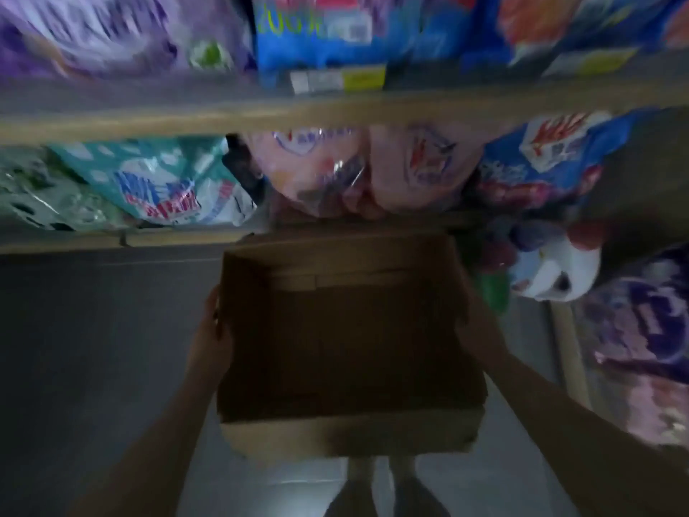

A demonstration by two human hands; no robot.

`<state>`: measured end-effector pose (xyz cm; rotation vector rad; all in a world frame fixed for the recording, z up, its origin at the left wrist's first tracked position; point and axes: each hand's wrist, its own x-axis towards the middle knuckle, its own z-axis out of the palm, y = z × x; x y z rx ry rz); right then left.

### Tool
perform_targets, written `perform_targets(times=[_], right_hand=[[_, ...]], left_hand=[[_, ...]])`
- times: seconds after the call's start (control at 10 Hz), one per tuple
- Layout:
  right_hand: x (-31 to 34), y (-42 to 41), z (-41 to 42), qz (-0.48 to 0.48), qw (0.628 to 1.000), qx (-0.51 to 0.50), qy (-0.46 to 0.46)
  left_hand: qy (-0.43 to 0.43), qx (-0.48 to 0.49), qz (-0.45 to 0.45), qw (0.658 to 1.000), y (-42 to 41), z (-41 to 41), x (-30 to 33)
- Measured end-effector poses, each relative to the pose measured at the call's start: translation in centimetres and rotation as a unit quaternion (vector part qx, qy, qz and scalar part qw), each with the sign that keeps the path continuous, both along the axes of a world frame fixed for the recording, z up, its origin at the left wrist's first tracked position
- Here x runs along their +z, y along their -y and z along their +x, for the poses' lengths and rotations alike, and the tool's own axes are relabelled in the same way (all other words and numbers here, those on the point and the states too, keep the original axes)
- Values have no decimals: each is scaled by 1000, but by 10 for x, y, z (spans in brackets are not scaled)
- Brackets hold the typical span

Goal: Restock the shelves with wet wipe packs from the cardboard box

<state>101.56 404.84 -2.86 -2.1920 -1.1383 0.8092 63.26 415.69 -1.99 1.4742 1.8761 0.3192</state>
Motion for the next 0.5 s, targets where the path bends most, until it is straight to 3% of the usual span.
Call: perform_targets(times=[0.1, 0.3, 0.4, 0.5], right_hand=[[-63, -7, -9, -14, 999, 45, -5], [-146, -18, -14, -4, 999, 51, 2], [-145, -17, -6, -65, 995, 73, -6], [-110, -19, -6, -108, 990, 94, -8]], left_hand=[[23, -2, -7, 1000, 3, -8, -76], [2, -1, -36, 999, -10, -12, -156], [-18, 10, -77, 997, -25, -14, -157], [-22, -52, -48, 997, -43, 13, -113]])
